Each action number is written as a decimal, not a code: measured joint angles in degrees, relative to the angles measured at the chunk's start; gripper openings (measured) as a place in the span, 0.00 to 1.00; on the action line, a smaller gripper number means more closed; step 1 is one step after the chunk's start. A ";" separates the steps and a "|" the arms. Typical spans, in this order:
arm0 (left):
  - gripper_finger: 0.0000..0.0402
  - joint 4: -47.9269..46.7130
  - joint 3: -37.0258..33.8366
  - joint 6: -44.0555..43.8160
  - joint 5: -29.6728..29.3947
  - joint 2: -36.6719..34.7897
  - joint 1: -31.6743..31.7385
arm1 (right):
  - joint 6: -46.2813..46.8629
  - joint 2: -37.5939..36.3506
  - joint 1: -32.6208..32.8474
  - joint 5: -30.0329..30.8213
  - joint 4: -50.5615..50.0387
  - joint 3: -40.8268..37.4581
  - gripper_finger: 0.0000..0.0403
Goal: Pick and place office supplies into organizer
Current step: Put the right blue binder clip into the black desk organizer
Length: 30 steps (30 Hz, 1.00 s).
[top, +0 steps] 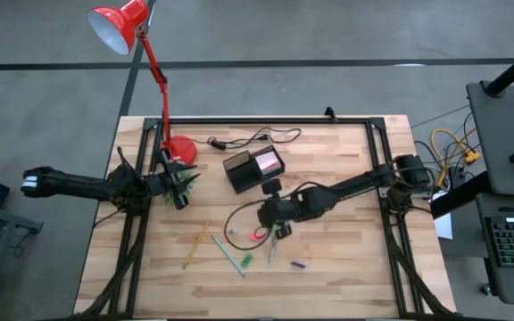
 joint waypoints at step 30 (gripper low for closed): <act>0.24 -0.01 0.00 0.00 0.00 0.00 0.02 | -4.34 7.70 -17.05 -15.20 20.27 -0.82 0.10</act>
